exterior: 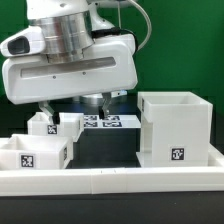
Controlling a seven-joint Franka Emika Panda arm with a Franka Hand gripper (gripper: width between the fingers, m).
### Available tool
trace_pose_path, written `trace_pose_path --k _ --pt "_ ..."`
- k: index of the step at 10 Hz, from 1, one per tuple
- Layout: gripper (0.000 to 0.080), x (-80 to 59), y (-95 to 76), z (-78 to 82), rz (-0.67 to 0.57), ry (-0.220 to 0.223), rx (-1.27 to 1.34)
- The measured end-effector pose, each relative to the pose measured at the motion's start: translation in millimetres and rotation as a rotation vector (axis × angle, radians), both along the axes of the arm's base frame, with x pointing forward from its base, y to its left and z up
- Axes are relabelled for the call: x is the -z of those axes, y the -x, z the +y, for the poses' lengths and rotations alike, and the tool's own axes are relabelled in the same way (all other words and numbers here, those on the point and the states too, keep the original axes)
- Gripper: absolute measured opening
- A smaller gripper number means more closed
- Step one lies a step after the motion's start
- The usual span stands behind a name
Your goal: Assemble drawer
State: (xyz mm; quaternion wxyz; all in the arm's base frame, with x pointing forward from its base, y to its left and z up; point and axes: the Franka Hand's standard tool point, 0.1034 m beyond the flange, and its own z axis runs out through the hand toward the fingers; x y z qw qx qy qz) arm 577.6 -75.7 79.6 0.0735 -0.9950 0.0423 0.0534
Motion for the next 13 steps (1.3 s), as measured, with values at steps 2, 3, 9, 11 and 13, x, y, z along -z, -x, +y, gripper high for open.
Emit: trace_pose_path --k 2,3,9,11,13 --pt "0.0649 16.9 -2.1 -15.9 -0.053 0.040 0.006" --pt "0.0649 23.4 -3.9 -19.7 -0.078 0.056 0.014" --pt "0.0649 35.7 -1.2 -23.1 -0.101 0.074 0.021" --pt "0.0649 50.1 12.0 -25.6 -0.107 0.087 0.017" --pt "0.0649 63.5 23.2 -19.9 -0.118 0.104 0.009"
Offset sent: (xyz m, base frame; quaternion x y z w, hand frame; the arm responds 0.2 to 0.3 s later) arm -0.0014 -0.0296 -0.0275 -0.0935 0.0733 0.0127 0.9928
